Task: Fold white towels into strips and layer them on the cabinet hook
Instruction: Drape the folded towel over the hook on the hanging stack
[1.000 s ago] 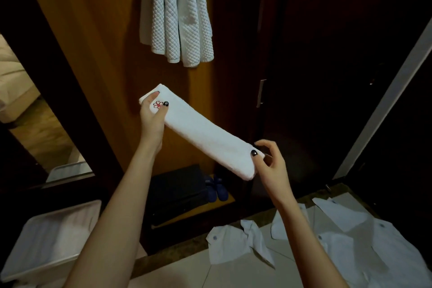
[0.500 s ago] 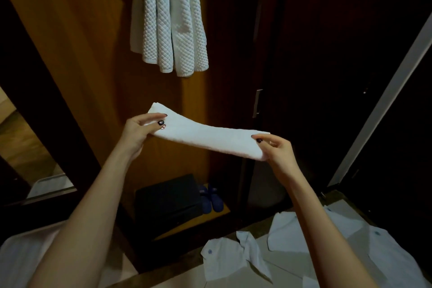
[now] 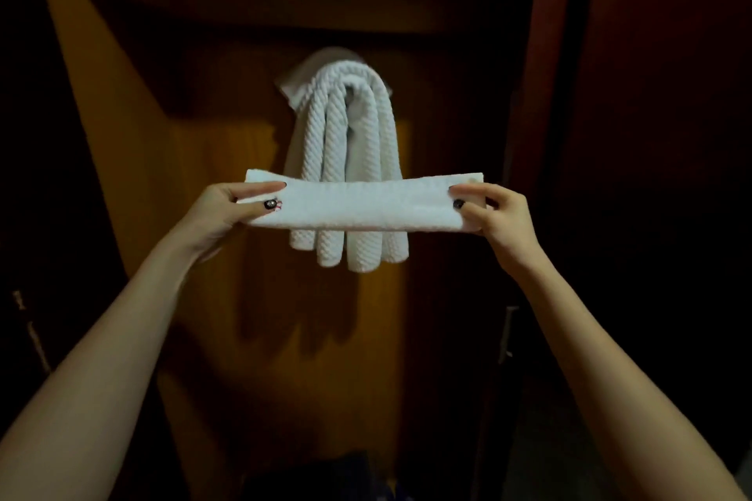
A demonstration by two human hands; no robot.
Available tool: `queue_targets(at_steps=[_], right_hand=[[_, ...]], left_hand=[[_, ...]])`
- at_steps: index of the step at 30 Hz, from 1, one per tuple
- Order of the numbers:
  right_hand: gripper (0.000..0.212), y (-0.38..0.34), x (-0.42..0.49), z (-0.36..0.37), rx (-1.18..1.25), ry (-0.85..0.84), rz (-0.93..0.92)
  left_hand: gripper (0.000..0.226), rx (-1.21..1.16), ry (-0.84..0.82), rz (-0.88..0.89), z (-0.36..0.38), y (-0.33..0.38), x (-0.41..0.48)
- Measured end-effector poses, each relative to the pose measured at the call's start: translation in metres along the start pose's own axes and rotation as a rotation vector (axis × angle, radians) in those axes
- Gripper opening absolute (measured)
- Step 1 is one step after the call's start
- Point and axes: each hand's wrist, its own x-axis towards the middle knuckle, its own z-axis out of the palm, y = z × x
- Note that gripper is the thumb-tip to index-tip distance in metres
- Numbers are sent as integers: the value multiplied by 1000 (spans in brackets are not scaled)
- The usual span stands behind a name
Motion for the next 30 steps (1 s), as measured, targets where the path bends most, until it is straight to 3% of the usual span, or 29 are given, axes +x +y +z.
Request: queue_targets(at_steps=[7, 17, 30], right_hand=[[31, -11, 129, 20, 173, -125, -31], [30, -48, 281, 49, 296, -153, -210], [33, 6, 407, 116, 447, -245, -113]], left_hand=[[38, -97, 194, 174, 1, 48, 83], [47, -87, 346, 405, -14, 82, 195], [44, -184, 422, 370, -66, 42, 330]])
